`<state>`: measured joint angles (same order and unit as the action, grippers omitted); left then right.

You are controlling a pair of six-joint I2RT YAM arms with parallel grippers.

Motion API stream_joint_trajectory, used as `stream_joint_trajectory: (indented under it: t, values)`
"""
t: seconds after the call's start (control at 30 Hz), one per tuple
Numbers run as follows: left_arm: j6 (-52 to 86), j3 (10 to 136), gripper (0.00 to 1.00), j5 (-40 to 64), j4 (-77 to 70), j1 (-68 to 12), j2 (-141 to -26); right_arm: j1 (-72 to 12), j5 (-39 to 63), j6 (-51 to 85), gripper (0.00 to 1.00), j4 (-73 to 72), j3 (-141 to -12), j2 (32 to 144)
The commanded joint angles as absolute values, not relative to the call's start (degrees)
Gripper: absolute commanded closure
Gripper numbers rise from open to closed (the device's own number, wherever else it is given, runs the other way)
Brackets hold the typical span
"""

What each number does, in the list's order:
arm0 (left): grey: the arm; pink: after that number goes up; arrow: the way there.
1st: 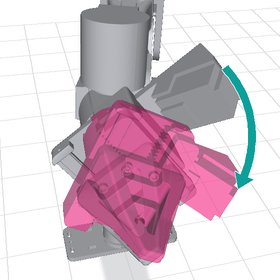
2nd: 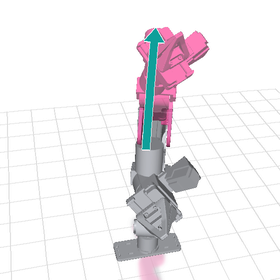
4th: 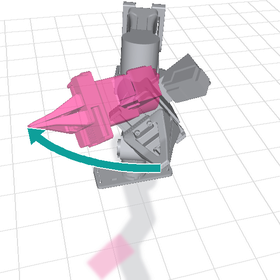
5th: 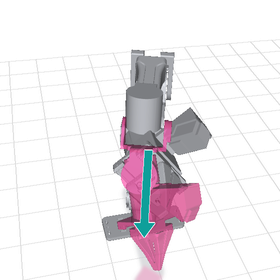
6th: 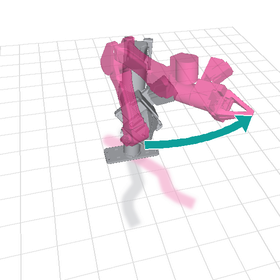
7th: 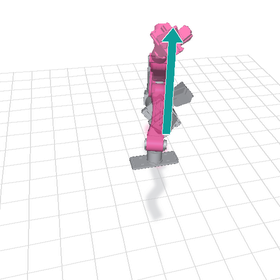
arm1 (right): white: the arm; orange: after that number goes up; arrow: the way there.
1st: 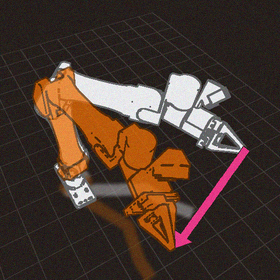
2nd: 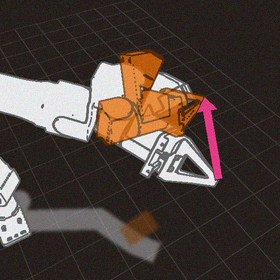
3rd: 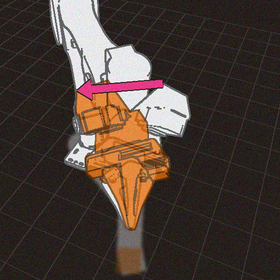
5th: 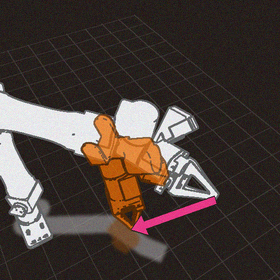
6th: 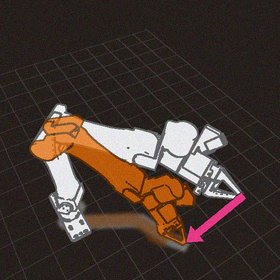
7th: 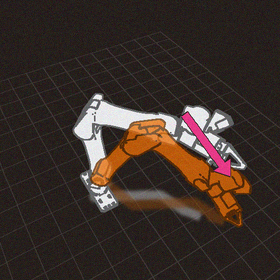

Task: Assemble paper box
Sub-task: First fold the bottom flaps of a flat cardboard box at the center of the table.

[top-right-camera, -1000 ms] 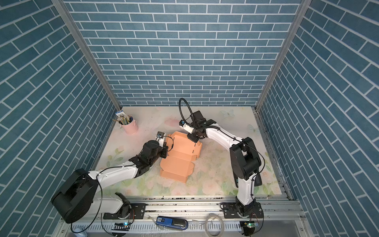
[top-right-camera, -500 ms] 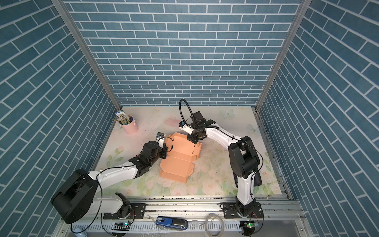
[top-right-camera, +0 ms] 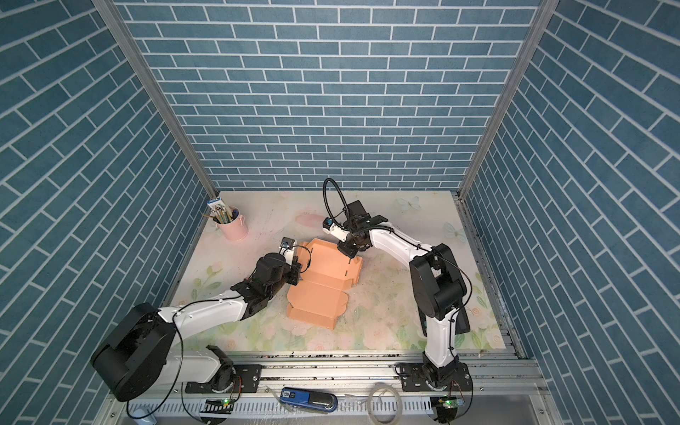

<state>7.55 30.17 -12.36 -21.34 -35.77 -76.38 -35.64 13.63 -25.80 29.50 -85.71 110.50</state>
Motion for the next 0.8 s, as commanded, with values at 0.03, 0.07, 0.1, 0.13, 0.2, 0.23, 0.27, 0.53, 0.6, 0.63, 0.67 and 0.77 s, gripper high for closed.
stream_joint_trajectory:
  t: [0.03,0.07,0.1,0.13,0.2,0.23,0.27,0.53,0.6,0.63,0.67,0.77]
  values:
    - [8.2,29.9,1.0,-12.4,-21.7,-36.2,-75.5,-36.0,10.6,-26.9,0.84,28.8,-84.7,112.1]
    - [8.3,29.9,1.0,-12.4,-21.7,-36.2,-75.5,-36.0,10.3,-26.8,0.86,28.4,-84.4,112.1]
    - [8.2,29.9,1.0,-12.5,-21.7,-36.2,-75.5,-36.1,9.8,-26.8,0.87,27.9,-84.0,112.0]
    - [8.3,29.9,1.0,-12.5,-21.7,-36.2,-75.6,-36.2,9.3,-26.8,0.88,27.5,-83.8,112.1]
    - [8.3,30.0,1.0,-12.5,-21.5,-36.2,-75.6,-36.6,8.1,-27.0,0.94,26.7,-83.3,112.0]
    - [8.4,30.2,1.0,-12.6,-21.3,-36.2,-75.7,-36.5,7.9,-27.0,0.97,26.2,-83.0,111.7]
    - [8.4,30.3,1.0,-12.6,-21.1,-36.2,-75.8,-36.7,7.5,-26.9,1.0,25.4,-82.6,111.4]
    - [11.3,33.1,0.77,-13.8,-13.9,-36.2,-75.2,-38.4,0.4,-29.6,1.0,19.6,-79.0,105.6]
    - [13.0,33.9,0.6,-14.2,-11.0,-36.1,-74.9,-39.0,-2.0,-31.0,1.0,18.9,-78.6,104.4]
    - [13.8,34.1,0.53,-14.2,-9.9,-36.1,-74.8,-39.5,-3.0,-31.6,1.0,18.6,-78.2,104.0]
    - [14.7,34.6,0.47,-14.2,-8.4,-36.1,-74.6,-39.9,-4.3,-32.3,1.0,18.1,-77.8,103.5]
    - [17.1,34.5,0.36,-13.7,-6.0,-36.0,-73.6,-41.2,-7.3,-34.2,1.0,16.9,-76.8,102.6]
